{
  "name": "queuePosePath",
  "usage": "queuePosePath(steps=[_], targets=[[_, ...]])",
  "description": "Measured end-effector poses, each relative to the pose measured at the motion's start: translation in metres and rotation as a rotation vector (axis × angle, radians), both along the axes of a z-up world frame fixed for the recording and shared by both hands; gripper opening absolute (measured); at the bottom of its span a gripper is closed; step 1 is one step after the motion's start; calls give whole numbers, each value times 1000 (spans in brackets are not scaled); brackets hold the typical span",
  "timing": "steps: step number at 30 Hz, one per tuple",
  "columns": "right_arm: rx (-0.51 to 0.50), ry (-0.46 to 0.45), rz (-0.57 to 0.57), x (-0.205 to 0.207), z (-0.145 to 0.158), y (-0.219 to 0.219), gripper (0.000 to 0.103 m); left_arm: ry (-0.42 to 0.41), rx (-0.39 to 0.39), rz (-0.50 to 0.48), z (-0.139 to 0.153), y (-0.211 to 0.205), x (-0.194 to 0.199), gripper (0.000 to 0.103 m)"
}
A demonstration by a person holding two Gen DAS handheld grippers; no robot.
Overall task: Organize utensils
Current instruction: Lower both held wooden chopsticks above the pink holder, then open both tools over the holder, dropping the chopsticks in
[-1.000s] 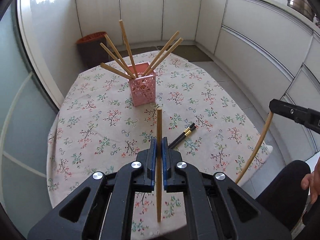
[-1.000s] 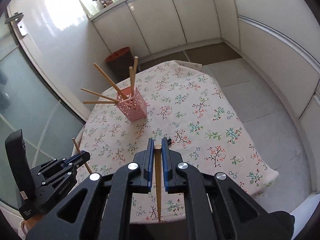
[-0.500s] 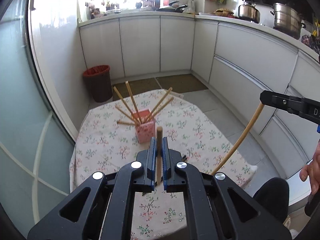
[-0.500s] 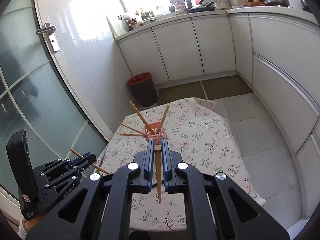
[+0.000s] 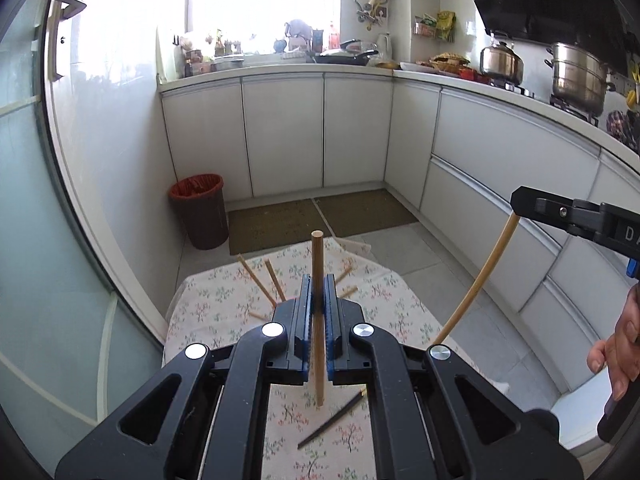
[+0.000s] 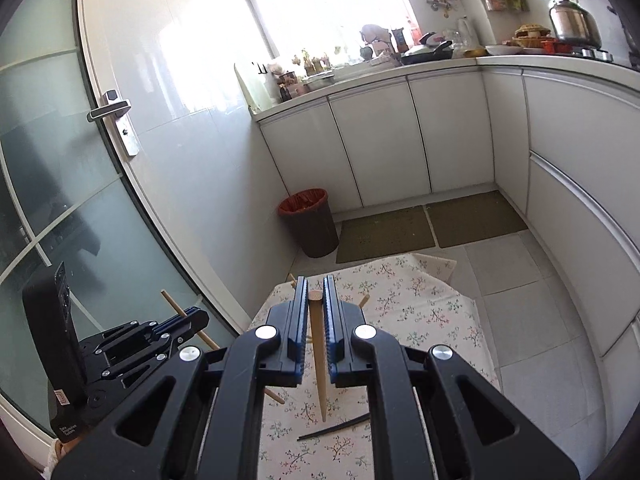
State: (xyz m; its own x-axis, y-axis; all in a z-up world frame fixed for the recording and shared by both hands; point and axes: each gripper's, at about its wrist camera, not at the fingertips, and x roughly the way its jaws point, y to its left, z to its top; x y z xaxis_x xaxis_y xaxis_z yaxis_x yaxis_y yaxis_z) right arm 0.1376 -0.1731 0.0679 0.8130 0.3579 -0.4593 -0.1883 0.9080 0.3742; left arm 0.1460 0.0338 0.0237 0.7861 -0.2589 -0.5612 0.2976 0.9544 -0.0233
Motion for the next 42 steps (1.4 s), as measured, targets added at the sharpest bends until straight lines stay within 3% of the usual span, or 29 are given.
queuePosePath(steps=[9, 18, 22, 25, 33, 38, 42], targets=[[12, -38, -17, 75, 5, 10, 8, -7, -46, 73, -14, -5, 84, 4], [-45, -37, -20, 151, -30, 39, 8, 34, -50, 108, -45, 2, 136, 4], [-36, -10, -6, 167, -52, 48, 8, 111, -70, 116, -65, 5, 153, 5], [-56, -2, 0, 175, -64, 57, 8, 95, -83, 122, -64, 11, 149, 15], [-74, 13, 18, 184, -84, 74, 8, -64, -114, 130, -9, 36, 114, 27], [-91, 66, 42, 190, -98, 87, 15, -56, -89, 162, -11, 43, 111, 32], [-141, 21, 21, 175, -84, 89, 17, -39, -69, 196, -16, 49, 108, 32]])
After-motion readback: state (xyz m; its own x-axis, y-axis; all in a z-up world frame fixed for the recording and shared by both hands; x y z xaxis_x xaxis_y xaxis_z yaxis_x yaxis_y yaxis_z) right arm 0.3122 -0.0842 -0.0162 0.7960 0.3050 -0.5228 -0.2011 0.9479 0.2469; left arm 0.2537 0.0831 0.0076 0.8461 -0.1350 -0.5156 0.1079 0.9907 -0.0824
